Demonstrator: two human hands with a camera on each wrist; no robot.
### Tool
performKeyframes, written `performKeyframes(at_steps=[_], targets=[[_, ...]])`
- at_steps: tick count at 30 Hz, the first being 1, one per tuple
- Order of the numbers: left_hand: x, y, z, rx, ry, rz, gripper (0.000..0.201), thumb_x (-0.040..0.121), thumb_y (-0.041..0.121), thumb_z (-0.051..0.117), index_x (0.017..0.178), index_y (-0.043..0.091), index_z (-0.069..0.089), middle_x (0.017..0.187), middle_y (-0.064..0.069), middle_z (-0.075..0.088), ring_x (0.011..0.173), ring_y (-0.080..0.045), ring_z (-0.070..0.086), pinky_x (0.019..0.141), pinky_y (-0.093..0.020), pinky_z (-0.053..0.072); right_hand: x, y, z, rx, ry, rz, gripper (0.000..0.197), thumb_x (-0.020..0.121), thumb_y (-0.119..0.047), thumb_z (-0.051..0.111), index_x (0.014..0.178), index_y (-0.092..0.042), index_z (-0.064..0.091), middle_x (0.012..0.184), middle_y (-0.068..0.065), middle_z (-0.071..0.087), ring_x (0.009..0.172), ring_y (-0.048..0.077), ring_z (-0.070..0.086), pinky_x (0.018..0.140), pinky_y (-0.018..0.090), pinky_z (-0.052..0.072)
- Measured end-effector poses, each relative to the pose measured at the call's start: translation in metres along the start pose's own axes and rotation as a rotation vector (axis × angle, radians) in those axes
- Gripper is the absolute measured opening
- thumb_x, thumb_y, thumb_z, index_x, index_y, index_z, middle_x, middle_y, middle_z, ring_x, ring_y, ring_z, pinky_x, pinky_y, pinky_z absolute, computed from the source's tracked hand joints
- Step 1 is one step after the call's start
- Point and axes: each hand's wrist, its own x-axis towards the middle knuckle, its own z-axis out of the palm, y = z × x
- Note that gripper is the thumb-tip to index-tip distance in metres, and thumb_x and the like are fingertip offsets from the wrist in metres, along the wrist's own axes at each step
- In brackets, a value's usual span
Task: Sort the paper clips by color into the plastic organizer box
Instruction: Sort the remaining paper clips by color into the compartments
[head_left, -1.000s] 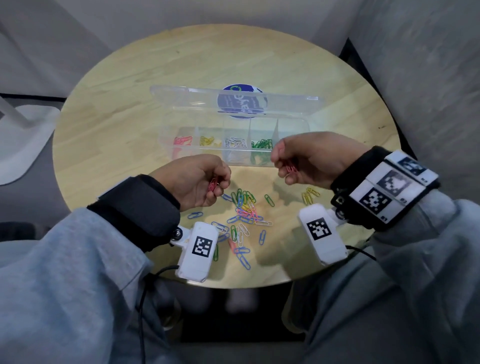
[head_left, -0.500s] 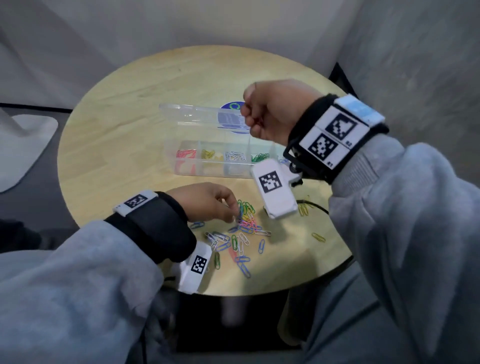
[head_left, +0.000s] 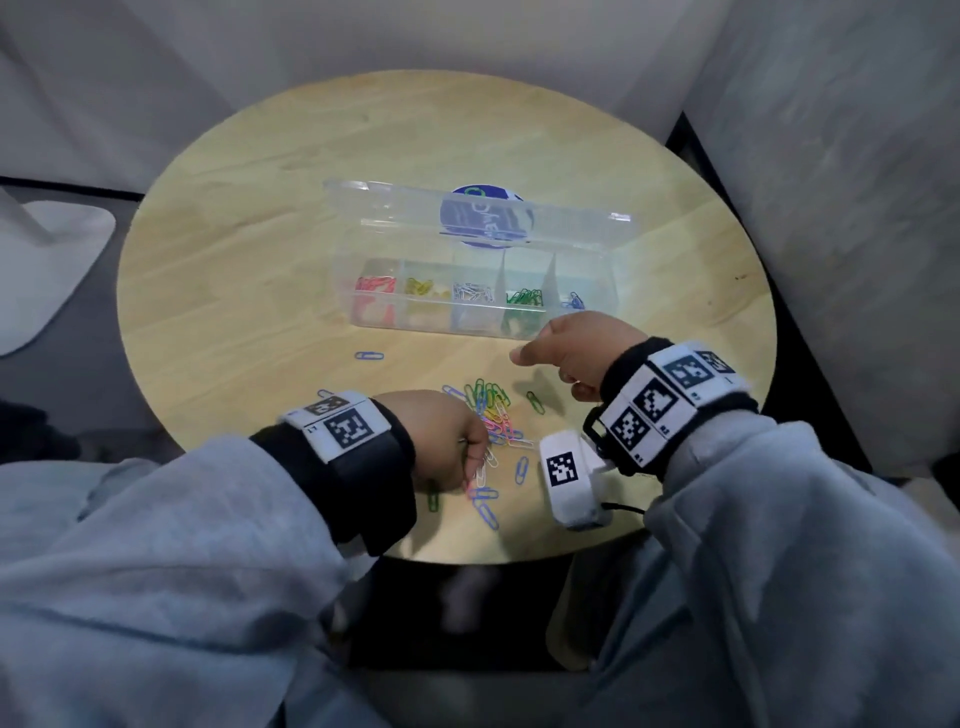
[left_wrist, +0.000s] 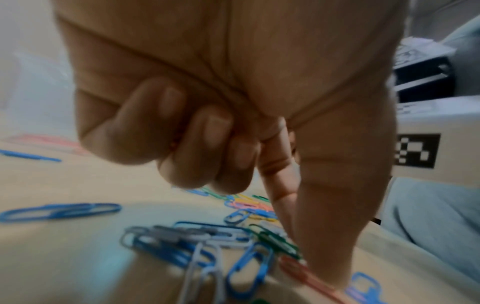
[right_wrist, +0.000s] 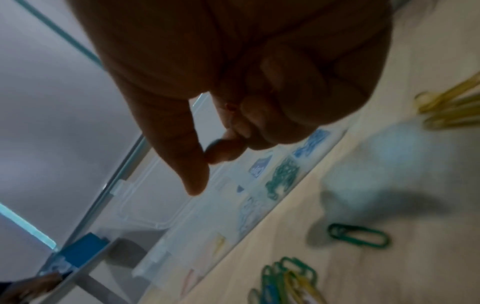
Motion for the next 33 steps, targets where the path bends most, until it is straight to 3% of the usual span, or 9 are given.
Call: performKeyframes(at_steps=[4,7,8,11,19,23,28,30,33], targets=[[0.001,0.003,0.003,0.057,-0.012,0.026,0.014,0.076,0.014,0.067,0.077,0.027,0.061,0.065,0.006,0.054,0.068,-0.014,0.054,0.052,-0.019,0.037,-0.004,0.008,0.009,-0.194,0.002,0.015,0.022,0.081,-0.03,0.068,0.069,-0.023,0.051,0.066,-0.003,0.045,0.055,0.012,0.041,0.048,0.021,0.033],[0.003,-0.001,0.003,0.071,0.003,0.024,0.017,0.074,0.015,0.067,0.071,0.027,0.056,0.072,0.006,0.056,0.07,-0.015,0.055,0.052,-0.018,0.036,-0.003,0.014,0.024,-0.393,-0.002,-0.012,0.017,0.081,-0.03,0.067,0.084,-0.014,0.063,0.08,0.005,0.057,0.076,0.02,0.053,0.065,0.024,0.043],[0.004,-0.002,0.003,0.077,0.016,0.021,0.018,0.074,0.016,0.068,0.069,0.027,0.055,0.073,0.006,0.057,0.07,-0.015,0.055,0.052,-0.018,0.035,-0.003,0.015,0.03,-0.41,0.003,-0.008,0.016,0.08,-0.029,0.067,0.081,-0.013,0.063,0.079,0.006,0.059,0.077,0.021,0.054,0.068,0.025,0.044],[0.005,-0.004,0.003,0.091,0.03,0.009,0.017,0.074,0.018,0.068,0.072,0.028,0.055,0.077,0.005,0.059,0.072,-0.016,0.056,0.051,-0.018,0.034,0.0,0.018,0.041,-0.39,-0.028,-0.024,0.02,0.078,-0.026,0.069,0.067,-0.013,0.058,0.076,0.007,0.06,0.072,0.021,0.054,0.067,0.025,0.043],[0.008,-0.002,0.006,0.125,0.025,0.067,0.017,0.073,0.021,0.071,0.078,0.03,0.058,0.08,0.006,0.061,0.074,-0.015,0.055,0.058,-0.023,0.036,0.006,0.019,0.043,-0.48,-0.045,-0.047,0.005,0.077,-0.015,0.065,0.075,-0.013,0.06,0.075,0.008,0.058,0.069,0.023,0.052,0.057,0.023,0.039],[0.008,-0.002,0.007,0.104,0.002,0.089,0.014,0.075,0.019,0.069,0.084,0.029,0.064,0.081,0.004,0.061,0.077,-0.017,0.056,0.056,-0.021,0.036,0.006,0.02,0.036,-0.429,-0.077,-0.078,0.013,0.077,-0.02,0.071,0.073,-0.013,0.06,0.078,0.007,0.059,0.074,0.021,0.053,0.065,0.024,0.041],[0.01,-0.004,0.005,0.084,-0.011,0.095,0.013,0.076,0.018,0.069,0.082,0.027,0.063,0.07,0.009,0.054,0.073,-0.015,0.052,0.058,-0.02,0.036,0.006,0.019,0.013,-0.259,-0.054,-0.048,0.025,0.077,-0.02,0.069,0.059,-0.017,0.053,0.051,-0.001,0.047,0.052,0.017,0.042,0.055,0.025,0.036],[0.01,-0.005,0.006,0.073,0.005,0.105,0.016,0.075,0.016,0.068,0.078,0.028,0.058,0.07,0.007,0.054,0.072,-0.016,0.052,0.06,-0.023,0.037,0.005,0.021,0.003,-0.08,-0.062,-0.04,0.027,0.077,-0.016,0.07,0.059,-0.014,0.05,0.053,0.003,0.044,0.05,0.018,0.038,0.051,0.026,0.034],[0.01,-0.004,0.007,0.056,-0.012,0.127,0.018,0.075,0.014,0.066,0.078,0.028,0.057,0.074,0.006,0.057,0.073,-0.018,0.055,0.063,-0.024,0.04,0.002,0.026,-0.007,0.215,-0.092,-0.028,0.03,0.083,-0.001,0.06,0.061,-0.012,0.043,0.065,0.007,0.048,0.05,0.015,0.04,0.039,0.018,0.035]])
